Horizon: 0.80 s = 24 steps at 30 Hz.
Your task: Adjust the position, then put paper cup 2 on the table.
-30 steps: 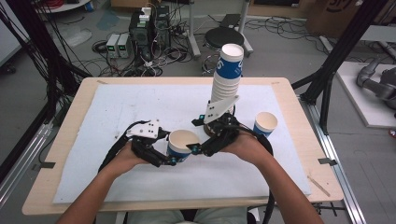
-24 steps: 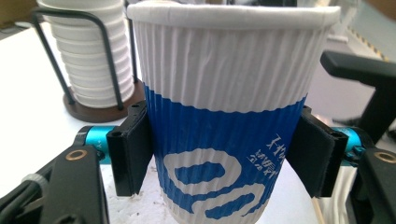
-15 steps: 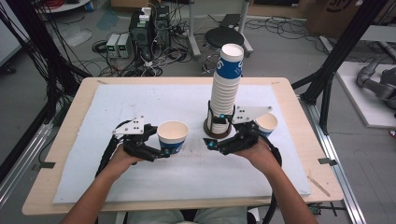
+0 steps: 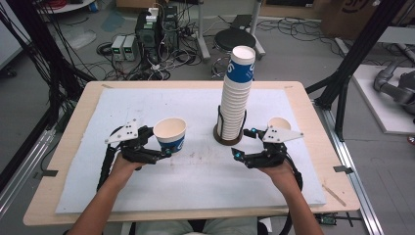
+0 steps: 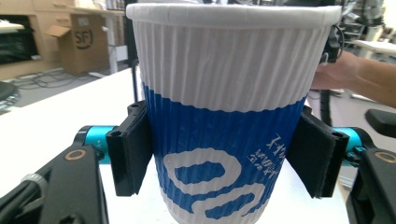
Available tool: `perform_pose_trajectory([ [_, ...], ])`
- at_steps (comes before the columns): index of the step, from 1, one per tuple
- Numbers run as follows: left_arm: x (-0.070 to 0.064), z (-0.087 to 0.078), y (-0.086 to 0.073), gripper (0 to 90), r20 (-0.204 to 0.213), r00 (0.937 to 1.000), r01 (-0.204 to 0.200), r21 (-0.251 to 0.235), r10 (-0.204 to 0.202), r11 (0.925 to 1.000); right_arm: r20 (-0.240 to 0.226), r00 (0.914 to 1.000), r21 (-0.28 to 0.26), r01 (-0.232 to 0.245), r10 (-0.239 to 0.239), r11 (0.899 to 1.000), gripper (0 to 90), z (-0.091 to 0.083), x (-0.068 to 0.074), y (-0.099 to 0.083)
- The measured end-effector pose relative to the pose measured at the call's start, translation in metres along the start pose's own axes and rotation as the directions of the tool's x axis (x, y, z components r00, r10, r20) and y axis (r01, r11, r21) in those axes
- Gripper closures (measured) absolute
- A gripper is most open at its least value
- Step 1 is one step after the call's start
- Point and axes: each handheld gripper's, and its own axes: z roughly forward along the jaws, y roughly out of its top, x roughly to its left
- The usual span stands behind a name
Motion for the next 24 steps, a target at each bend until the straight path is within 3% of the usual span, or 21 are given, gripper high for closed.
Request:
perform_pose_trajectory([
  [4, 0.002, -0.005, -0.004, 29.2, -0.025, 0.9997, -0.006, -0.015, 0.006, 0.9999, 0.049, 0.9988, -0.014, -0.006, 0.007, 1.000, 20.0, -0.002, -0.003, -0.012],
  [8, 0.004, -0.009, -0.005, 29.2, -0.041, 0.9992, 0.000, -0.024, -0.001, 0.9997, 0.060, 0.9982, -0.009, -0.002, 0.003, 1.000, 20.0, -0.004, -0.004, -0.015],
  [24, 0.008, -0.019, -0.007, 28.8, -0.069, 0.9976, -0.008, -0.059, 0.004, 0.9982, 0.054, 0.9985, -0.005, -0.008, 0.009, 1.000, 20.0, -0.005, -0.001, -0.019],
])
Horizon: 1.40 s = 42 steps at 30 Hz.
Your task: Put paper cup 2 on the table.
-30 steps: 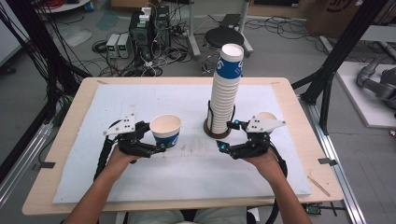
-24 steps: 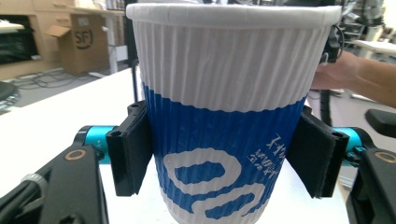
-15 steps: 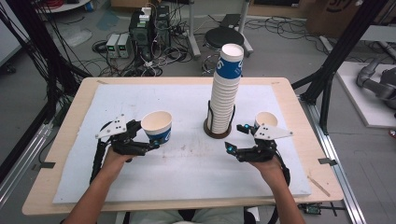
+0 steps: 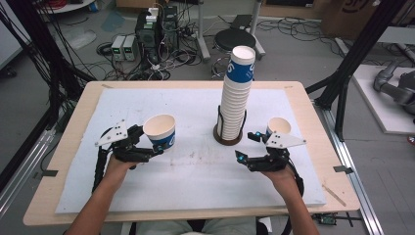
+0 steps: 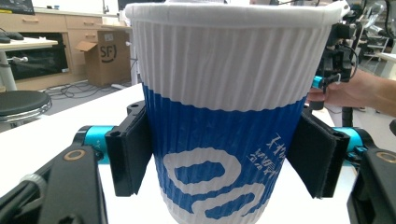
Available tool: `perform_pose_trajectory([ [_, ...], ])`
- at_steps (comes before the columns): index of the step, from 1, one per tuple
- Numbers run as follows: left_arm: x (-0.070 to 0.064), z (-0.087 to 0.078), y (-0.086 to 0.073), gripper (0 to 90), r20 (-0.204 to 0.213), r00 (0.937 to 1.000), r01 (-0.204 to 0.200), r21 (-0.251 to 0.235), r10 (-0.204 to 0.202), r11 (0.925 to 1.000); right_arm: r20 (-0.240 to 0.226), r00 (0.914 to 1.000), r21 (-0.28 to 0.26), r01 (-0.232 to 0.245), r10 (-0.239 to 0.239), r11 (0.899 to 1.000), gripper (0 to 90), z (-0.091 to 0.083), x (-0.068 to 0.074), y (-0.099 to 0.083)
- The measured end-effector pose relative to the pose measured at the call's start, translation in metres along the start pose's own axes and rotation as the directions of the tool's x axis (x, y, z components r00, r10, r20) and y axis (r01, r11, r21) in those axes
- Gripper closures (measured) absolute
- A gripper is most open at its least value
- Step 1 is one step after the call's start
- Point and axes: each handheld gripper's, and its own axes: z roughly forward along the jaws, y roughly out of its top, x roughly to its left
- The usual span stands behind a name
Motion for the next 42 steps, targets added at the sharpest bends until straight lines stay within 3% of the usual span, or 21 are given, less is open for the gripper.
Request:
perform_pose_trajectory([
  [7, 0.004, -0.005, -0.003, 28.6, -0.022, 0.9998, -0.003, -0.005, 0.003, 1.0000, -0.012, 0.9999, 0.001, -0.004, 0.004, 1.000, 20.0, 0.003, 0.001, -0.001],
  [14, 0.016, -0.013, -0.009, 28.5, -0.080, 0.9968, 0.000, -0.011, 0.000, 0.9999, -0.025, 0.9997, 0.003, -0.004, 0.004, 1.000, 20.0, 0.001, 0.005, -0.004],
  [27, 0.045, -0.028, -0.024, 28.1, -0.188, 0.9819, 0.028, -0.004, -0.028, 0.9996, -0.040, 0.9991, 0.003, -0.015, 0.015, 1.000, 20.0, 0.004, 0.006, -0.004],
  [30, 0.057, -0.029, -0.027, 28.1, -0.228, 0.9733, 0.038, 0.029, -0.031, 0.9988, -0.039, 0.9991, 0.000, -0.016, 0.016, 1.000, 20.1, 0.003, 0.006, -0.004],
  [31, 0.057, -0.029, -0.027, 28.2, -0.228, 0.9733, 0.038, 0.029, -0.031, 0.9988, -0.037, 0.9992, -0.004, -0.015, 0.015, 1.000, 20.0, 0.003, 0.005, -0.004],
  [32, 0.063, -0.029, -0.028, 28.1, -0.253, 0.9670, 0.047, 0.045, -0.034, 0.9979, -0.039, 0.9990, -0.004, -0.020, 0.020, 1.000, 20.0, 0.003, 0.005, -0.004],
  [33, 0.066, -0.028, -0.029, 28.1, -0.258, 0.9654, 0.050, 0.059, -0.033, 0.9970, -0.037, 0.9991, -0.005, -0.020, 0.019, 1.000, 20.1, 0.003, 0.005, -0.004],
  [42, 0.081, -0.015, -0.045, 28.2, -0.265, 0.9617, 0.107, 0.136, -0.068, 0.9849, -0.052, 0.9982, 0.003, -0.032, 0.032, 0.999, 20.0, 0.006, 0.004, -0.004],
])
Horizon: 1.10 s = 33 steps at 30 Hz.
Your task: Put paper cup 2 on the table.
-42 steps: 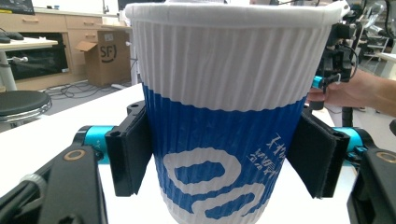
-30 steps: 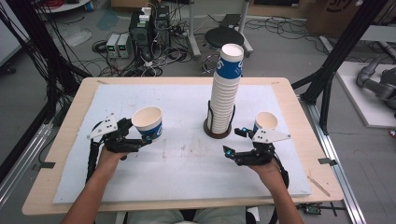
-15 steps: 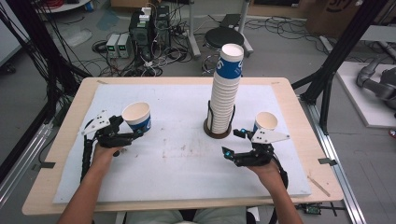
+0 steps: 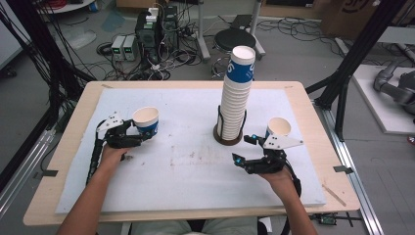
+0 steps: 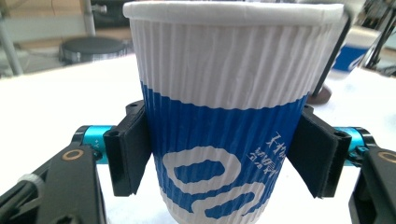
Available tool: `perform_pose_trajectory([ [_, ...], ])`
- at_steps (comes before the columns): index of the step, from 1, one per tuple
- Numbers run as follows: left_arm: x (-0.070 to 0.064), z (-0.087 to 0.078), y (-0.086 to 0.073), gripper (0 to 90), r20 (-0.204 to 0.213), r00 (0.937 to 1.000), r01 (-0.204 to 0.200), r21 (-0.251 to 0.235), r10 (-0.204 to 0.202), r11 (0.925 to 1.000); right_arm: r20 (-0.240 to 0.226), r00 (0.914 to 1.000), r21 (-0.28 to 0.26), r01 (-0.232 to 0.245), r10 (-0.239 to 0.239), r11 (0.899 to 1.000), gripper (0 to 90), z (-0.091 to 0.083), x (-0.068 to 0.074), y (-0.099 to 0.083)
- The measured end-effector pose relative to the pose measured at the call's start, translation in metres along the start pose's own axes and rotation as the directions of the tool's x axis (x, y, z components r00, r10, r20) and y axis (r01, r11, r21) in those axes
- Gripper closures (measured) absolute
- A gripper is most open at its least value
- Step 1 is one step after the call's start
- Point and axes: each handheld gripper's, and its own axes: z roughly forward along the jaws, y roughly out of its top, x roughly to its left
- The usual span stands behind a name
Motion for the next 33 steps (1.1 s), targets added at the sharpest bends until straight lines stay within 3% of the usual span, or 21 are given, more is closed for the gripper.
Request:
perform_pose_trajectory([
  [6, -0.002, 0.007, 0.003, 27.9, -0.039, 0.9991, -0.014, 0.078, 0.017, 0.9968, -0.007, 1.0000, -0.003, 0.001, -0.001, 1.000, 20.1, 0.000, -0.001, 0.000],
  [8, -0.003, 0.012, 0.004, 27.9, -0.056, 0.9980, -0.021, 0.142, 0.030, 0.9897, -0.005, 1.0000, -0.004, 0.002, -0.002, 1.000, 20.0, -0.001, -0.001, 0.000],
  [9, -0.004, 0.015, 0.005, 27.8, -0.065, 0.9967, -0.037, 0.185, 0.049, 0.9821, -0.004, 1.0000, -0.003, 0.001, -0.001, 1.000, 20.0, -0.001, -0.001, 0.000],
  [13, -0.006, 0.016, 0.005, 27.8, -0.081, 0.9959, -0.024, 0.191, 0.040, 0.9813, -0.004, 1.0000, -0.004, -0.001, 0.001, 1.000, 20.0, -0.003, -0.001, 0.000],
  [20, -0.011, 0.011, 0.007, 27.7, -0.099, 0.9911, -0.064, 0.241, 0.090, 0.9684, 0.001, 1.0000, -0.009, -0.001, 0.001, 1.000, 20.1, -0.004, -0.002, 0.000],
  [27, -0.014, 0.004, 0.002, 26.6, -0.117, 0.9885, -0.062, 0.262, 0.095, 0.9630, -0.001, 1.0000, -0.004, -0.003, 0.003, 1.000, 20.0, -0.005, -0.002, -0.002],
  [33, -0.017, 0.002, 0.000, 25.0, -0.139, 0.9867, -0.047, 0.260, 0.085, 0.9645, 0.003, 1.0000, 0.001, -0.006, 0.006, 1.000, 20.0, -0.006, -0.002, -0.002],
])
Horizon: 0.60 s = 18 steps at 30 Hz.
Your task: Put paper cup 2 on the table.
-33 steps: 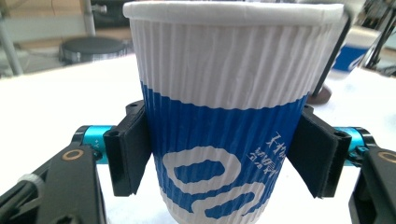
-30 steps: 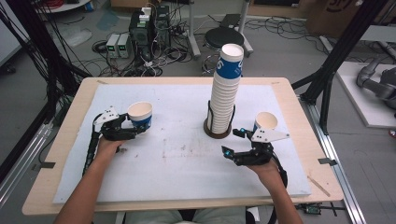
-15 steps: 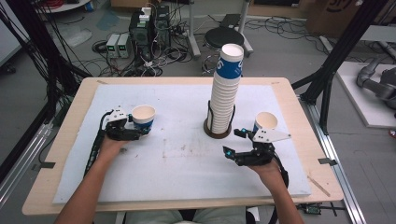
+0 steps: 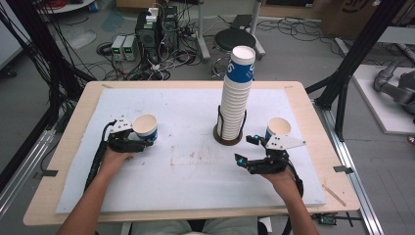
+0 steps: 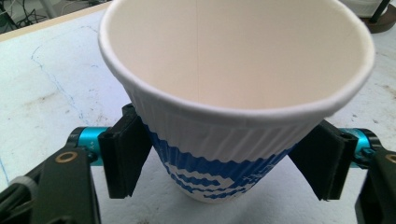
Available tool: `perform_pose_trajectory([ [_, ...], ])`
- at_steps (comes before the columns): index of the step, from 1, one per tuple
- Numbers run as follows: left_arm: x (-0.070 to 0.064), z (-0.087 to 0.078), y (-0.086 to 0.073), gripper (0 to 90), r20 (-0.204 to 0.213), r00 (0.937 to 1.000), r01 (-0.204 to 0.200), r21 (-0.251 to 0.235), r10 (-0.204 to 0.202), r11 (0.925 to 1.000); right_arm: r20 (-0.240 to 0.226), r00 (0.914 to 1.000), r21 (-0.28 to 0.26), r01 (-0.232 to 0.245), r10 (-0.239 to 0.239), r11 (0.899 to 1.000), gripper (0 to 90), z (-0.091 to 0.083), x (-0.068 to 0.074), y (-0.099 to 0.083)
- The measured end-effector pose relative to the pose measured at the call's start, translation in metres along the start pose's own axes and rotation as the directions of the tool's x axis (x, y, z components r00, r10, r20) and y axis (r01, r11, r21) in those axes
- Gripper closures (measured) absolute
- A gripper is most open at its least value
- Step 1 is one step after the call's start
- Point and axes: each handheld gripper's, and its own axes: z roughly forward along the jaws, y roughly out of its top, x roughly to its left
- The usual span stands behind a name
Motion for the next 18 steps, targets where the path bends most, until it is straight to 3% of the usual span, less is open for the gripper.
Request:
perform_pose_trajectory([
  [4, 0.000, -0.001, -0.001, 17.6, -0.025, 0.9992, 0.032, 0.002, -0.032, 0.9995, 0.003, 1.0000, -0.001, 0.005, -0.005, 1.000, 20.0, 0.000, -0.001, 0.000],
  [18, -0.002, -0.022, -0.012, 17.8, -0.012, 0.9975, 0.070, 0.023, -0.070, 0.9972, 0.005, 1.0000, 0.003, 0.007, -0.007, 1.000, 20.1, -0.001, -0.002, -0.001],
])
